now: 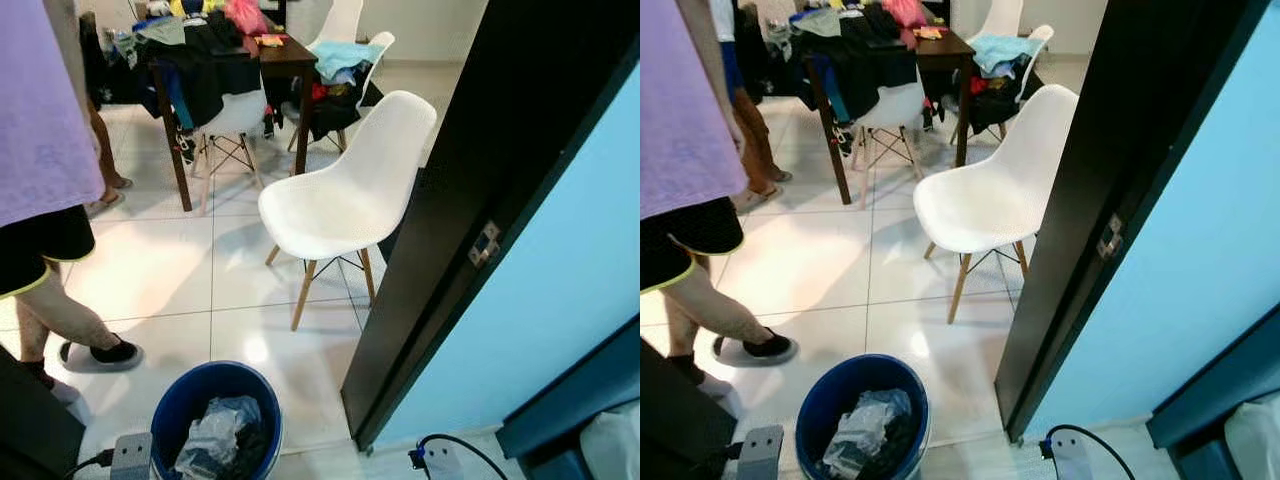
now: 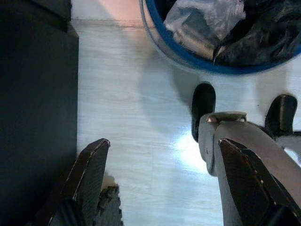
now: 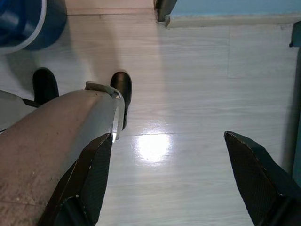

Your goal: Clean up the room

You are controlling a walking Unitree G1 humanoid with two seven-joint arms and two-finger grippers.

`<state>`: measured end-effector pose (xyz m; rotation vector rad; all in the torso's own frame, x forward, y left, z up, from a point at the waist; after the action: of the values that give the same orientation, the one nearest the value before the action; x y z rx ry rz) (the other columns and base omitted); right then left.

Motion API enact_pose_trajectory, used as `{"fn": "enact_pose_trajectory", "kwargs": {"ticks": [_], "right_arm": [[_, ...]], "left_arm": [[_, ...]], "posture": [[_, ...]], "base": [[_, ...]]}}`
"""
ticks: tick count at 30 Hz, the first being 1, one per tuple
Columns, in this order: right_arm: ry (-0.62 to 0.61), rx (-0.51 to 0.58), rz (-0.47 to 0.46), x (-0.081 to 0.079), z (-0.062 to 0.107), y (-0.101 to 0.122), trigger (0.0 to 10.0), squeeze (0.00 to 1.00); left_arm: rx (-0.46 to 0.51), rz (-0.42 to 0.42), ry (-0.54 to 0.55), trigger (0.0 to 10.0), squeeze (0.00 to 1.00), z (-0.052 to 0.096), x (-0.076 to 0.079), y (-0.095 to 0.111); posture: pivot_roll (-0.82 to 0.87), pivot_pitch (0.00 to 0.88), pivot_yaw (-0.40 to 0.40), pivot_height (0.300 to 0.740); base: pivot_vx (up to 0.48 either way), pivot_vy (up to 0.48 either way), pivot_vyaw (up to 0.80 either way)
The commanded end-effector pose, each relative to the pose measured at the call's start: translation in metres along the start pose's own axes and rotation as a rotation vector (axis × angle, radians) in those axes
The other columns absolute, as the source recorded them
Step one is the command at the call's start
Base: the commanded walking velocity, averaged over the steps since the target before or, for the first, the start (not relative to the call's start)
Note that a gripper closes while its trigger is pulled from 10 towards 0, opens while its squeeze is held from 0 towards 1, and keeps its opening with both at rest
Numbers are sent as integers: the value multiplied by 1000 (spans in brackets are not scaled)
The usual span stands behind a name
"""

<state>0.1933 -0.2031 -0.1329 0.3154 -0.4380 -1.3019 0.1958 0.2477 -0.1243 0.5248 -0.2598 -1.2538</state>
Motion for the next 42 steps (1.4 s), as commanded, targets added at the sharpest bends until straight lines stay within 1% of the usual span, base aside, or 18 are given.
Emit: {"fn": "enact_pose_trajectory", "kwargs": {"ticks": [1,2,3,4,8,18,25,29,35,42], "right_arm": [[-8,-18,9,1,0,-3,10000,0],[-10,-15,9,1,0,-1,10000,0],[-10,-15,9,1,0,-1,10000,0],[-12,-14,8,1,0,-1,10000,0],[-17,-20,12,1,0,-2,10000,0],[-39,-43,21,4,1,-8,10000,0],[-42,-45,22,5,1,-9,10000,0],[-43,-71,40,5,1,-14,10000,0],[-47,-82,47,6,2,-17,10000,0],[-81,-115,65,12,3,-26,10000,0]], "left_arm": [[-33,-32,-17,10000,0,0,5,-8],[-29,-51,-24,10000,0,0,7,-3],[-29,-51,-24,10000,0,0,7,-3],[-21,-56,-29,10000,0,0,9,2],[-11,-59,-34,10000,0,-1,10,7],[-16,-63,-41,10000,0,0,13,4],[-17,-63,-43,10000,0,0,14,4],[-5,-64,-59,10000,0,0,16,7],[3,-65,-67,10000,0,0,16,9],[12,-77,-88,10000,0,0,19,10]], "posture": [[-109,55,-69,740],[-107,53,-67,740],[-107,53,-67,740],[-105,49,-66,740],[-103,42,-65,740],[-105,17,-62,740],[-104,15,-63,740],[-97,15,-65,740],[-97,17,-61,740],[-101,20,-57,740]], "base": [[-386,0,0],[-382,0,0],[-382,0,0],[-382,0,0],[-382,0,0],[-384,0,0],[-382,0,0],[-66,0,-767],[0,0,-769],[0,0,-769]]}}
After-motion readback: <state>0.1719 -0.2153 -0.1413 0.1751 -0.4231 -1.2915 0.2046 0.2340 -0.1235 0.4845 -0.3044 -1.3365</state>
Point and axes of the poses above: a point about 5 cm out from each wrist's last joint towards the gripper, its own z axis pointing back from the gripper into the wrist, its own y axis along the axis of the wrist's last joint, x = y × z, the point moved 5 cm from there along -z, pointing out of the wrist towards the gripper, and after that the axes turned 5 degrees about z, right-handed, at the moved point
